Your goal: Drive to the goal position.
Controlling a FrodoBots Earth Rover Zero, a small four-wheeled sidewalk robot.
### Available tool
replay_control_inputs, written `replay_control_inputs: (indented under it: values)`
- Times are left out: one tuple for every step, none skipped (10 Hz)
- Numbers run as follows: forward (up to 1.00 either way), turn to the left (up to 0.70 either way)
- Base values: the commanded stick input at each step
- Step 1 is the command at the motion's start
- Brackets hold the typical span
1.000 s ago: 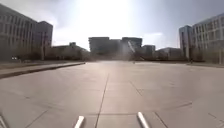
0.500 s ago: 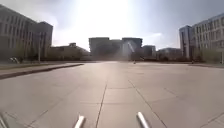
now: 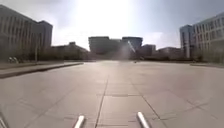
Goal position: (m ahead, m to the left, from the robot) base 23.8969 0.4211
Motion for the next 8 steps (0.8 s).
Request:
replay_control_inputs:
  values:
    - [1.0,0.0]
    - [1.0,0.0]
    - [1.0,0.0]
    - [1.0,0.0]
    - [1.0,0.0]
    - [1.0,0.0]
    - [1.0,0.0]
    - [1.0,0.0]
